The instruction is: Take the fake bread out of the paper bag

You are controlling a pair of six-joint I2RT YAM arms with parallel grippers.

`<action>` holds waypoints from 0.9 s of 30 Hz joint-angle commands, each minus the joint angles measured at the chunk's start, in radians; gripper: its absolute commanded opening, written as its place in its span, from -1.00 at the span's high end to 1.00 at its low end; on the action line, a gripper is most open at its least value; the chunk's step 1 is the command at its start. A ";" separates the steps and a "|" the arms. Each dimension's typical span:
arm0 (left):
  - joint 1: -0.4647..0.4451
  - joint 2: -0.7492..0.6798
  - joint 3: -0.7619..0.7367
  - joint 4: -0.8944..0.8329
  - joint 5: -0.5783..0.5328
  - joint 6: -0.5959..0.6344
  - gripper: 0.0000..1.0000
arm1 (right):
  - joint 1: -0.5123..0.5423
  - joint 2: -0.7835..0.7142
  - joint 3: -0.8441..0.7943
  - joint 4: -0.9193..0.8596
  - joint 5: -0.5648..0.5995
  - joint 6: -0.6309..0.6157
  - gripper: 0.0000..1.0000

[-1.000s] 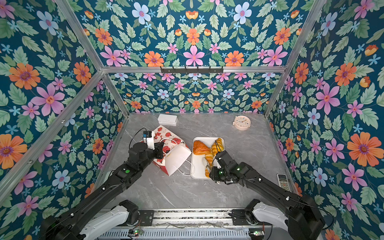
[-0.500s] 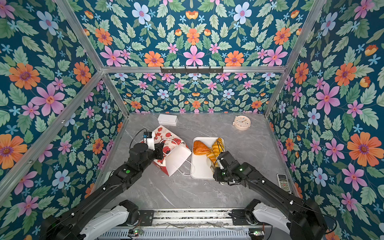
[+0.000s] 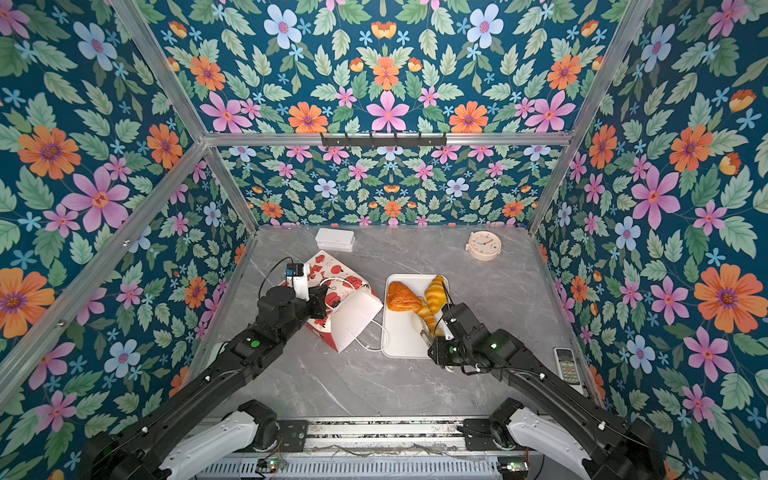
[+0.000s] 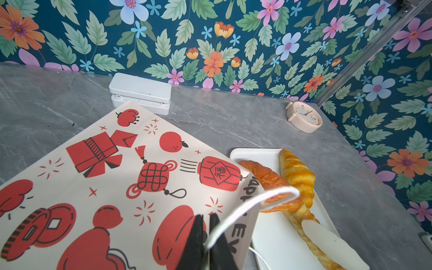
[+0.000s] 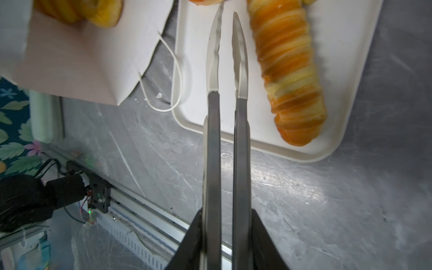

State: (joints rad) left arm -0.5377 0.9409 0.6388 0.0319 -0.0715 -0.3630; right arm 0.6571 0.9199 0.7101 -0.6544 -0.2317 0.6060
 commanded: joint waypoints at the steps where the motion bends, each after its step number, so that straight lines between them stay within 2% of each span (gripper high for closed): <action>1: 0.001 0.006 0.012 0.026 0.011 0.000 0.81 | 0.009 -0.027 0.026 0.086 -0.082 -0.010 0.39; 5: 0.001 0.013 0.022 0.024 0.017 0.002 0.81 | 0.106 0.015 0.076 0.155 -0.080 -0.010 0.35; 10: 0.002 0.024 0.045 0.020 0.025 0.003 0.81 | 0.205 0.220 0.127 0.319 -0.105 -0.004 0.33; 15: 0.002 0.029 0.073 0.001 0.019 0.011 0.81 | 0.214 0.416 0.176 0.477 -0.145 -0.003 0.30; 20: 0.002 0.038 0.083 -0.003 0.025 0.009 0.81 | 0.214 0.546 0.256 0.511 -0.107 -0.023 0.19; 27: 0.002 0.042 0.094 -0.012 0.027 0.007 0.80 | 0.198 0.692 0.342 0.516 -0.108 -0.028 0.17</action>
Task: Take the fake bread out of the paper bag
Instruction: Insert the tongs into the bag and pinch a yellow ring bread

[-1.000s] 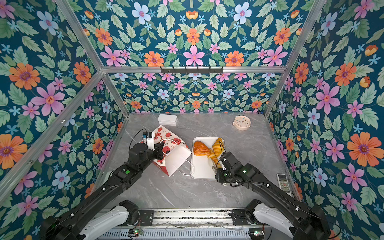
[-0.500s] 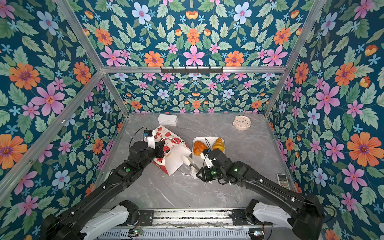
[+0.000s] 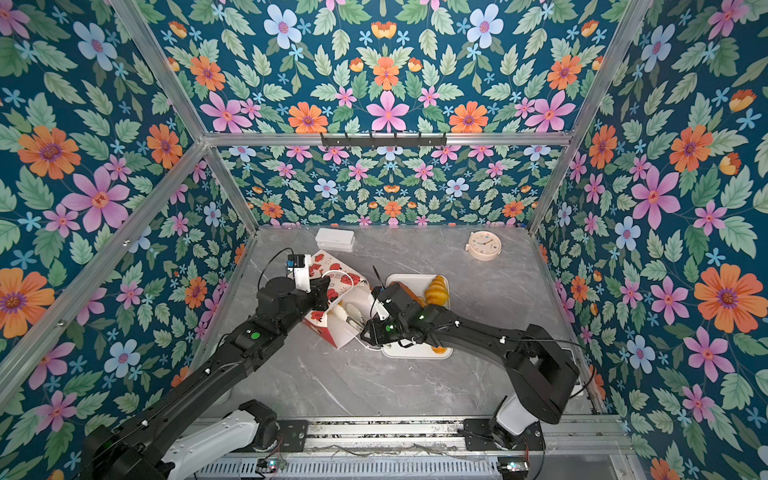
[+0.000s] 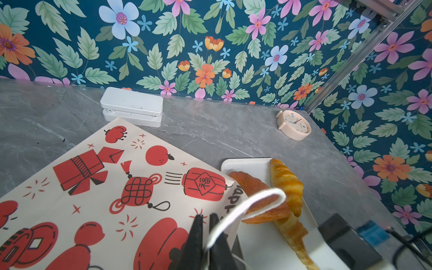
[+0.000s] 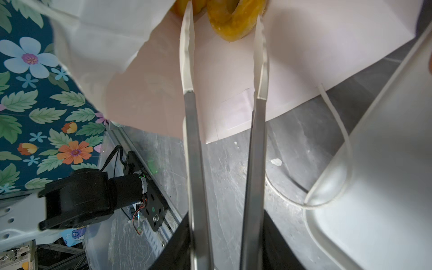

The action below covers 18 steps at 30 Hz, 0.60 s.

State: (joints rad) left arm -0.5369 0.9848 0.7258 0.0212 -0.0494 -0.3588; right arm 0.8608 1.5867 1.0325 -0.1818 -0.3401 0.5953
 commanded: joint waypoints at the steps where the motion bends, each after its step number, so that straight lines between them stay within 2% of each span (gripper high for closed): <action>1: 0.002 -0.004 0.007 -0.002 0.005 0.003 0.81 | -0.010 0.034 0.023 0.051 -0.003 -0.016 0.17; 18: 0.001 -0.006 -0.004 -0.006 0.031 0.003 0.79 | -0.030 0.208 0.143 0.068 -0.053 -0.004 0.17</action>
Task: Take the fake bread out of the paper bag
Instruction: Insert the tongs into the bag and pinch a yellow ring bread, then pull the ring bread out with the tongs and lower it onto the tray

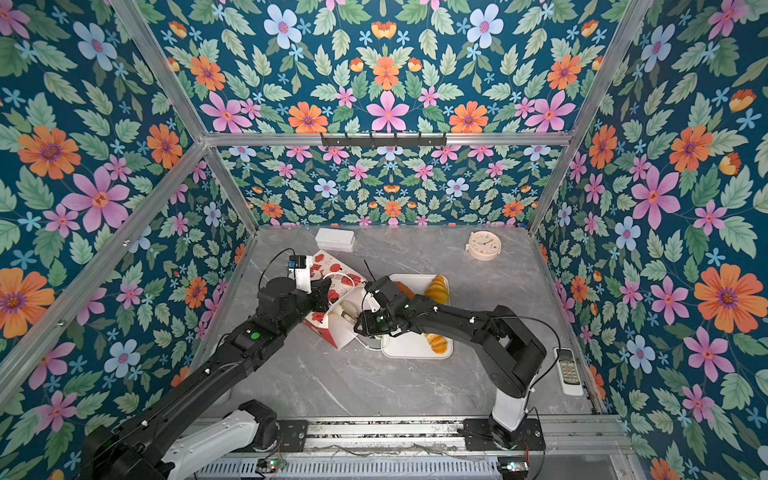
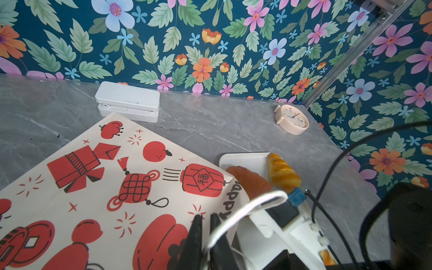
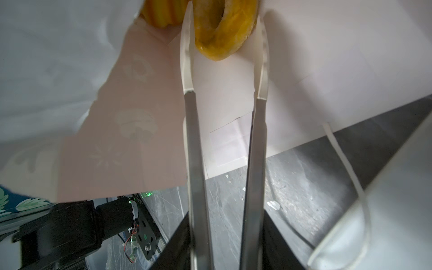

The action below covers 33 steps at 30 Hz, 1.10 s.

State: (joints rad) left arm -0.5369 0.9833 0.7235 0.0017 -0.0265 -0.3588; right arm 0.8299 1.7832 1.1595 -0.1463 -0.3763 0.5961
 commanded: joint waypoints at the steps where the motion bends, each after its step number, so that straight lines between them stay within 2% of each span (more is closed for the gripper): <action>1: 0.001 -0.007 -0.003 0.014 0.008 0.004 0.79 | 0.000 0.021 0.023 0.032 -0.018 -0.004 0.17; 4: 0.002 -0.014 -0.006 0.014 0.007 0.002 0.78 | 0.000 0.059 0.055 0.011 -0.014 -0.008 0.20; 9: 0.001 -0.018 -0.007 0.012 0.005 -0.001 0.78 | 0.000 0.090 0.068 0.004 -0.012 0.001 0.46; 16: 0.002 -0.021 -0.017 0.023 -0.009 -0.008 0.79 | 0.000 0.005 0.010 -0.021 0.026 -0.002 0.60; 22: 0.002 -0.012 -0.021 0.038 -0.019 -0.013 0.79 | 0.000 -0.115 -0.082 -0.077 0.028 0.004 0.62; 33: 0.002 -0.002 -0.024 0.047 -0.032 -0.017 0.79 | -0.001 -0.565 -0.340 -0.224 0.080 0.023 0.60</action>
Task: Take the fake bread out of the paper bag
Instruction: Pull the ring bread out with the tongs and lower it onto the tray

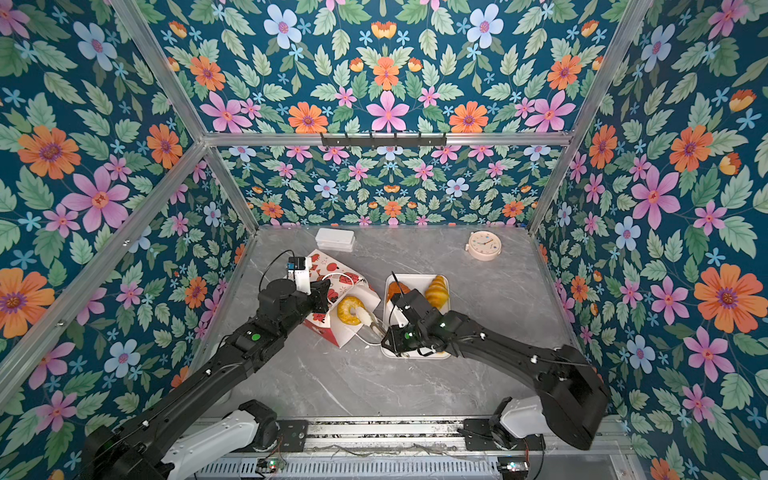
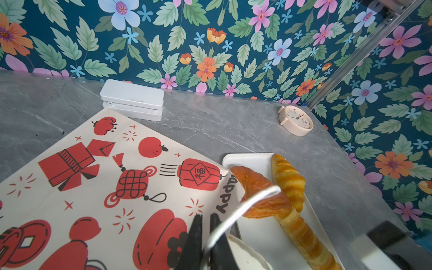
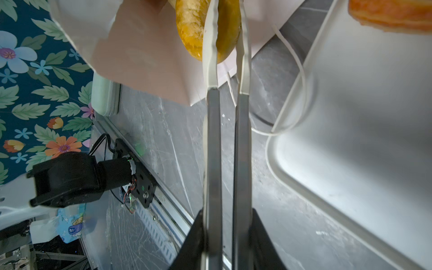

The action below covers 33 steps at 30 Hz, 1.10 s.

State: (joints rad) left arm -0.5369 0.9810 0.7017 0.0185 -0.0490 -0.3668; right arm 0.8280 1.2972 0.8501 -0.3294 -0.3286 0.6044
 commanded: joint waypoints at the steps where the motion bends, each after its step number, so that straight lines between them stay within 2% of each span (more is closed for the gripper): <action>1: 0.002 0.000 -0.003 0.031 -0.011 -0.011 0.79 | 0.001 -0.114 -0.042 -0.069 0.040 0.016 0.60; 9: 0.002 -0.005 0.001 0.028 -0.008 -0.006 0.79 | 0.001 -0.383 -0.115 -0.337 0.142 0.066 0.58; 14: 0.002 -0.007 -0.002 0.035 0.000 -0.006 0.79 | 0.001 -0.474 -0.148 -0.452 0.198 0.106 0.56; 24: 0.002 -0.020 -0.011 0.035 0.005 -0.009 0.79 | 0.001 -0.471 -0.159 -0.497 0.190 0.122 0.50; 33: 0.002 -0.020 -0.014 0.037 0.003 -0.011 0.79 | 0.001 -0.479 -0.108 -0.559 0.226 0.115 0.14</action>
State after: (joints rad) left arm -0.5369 0.9634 0.6884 0.0296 -0.0463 -0.3779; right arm 0.8280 0.8276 0.7246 -0.8707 -0.1383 0.7258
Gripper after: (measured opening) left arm 0.106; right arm 0.422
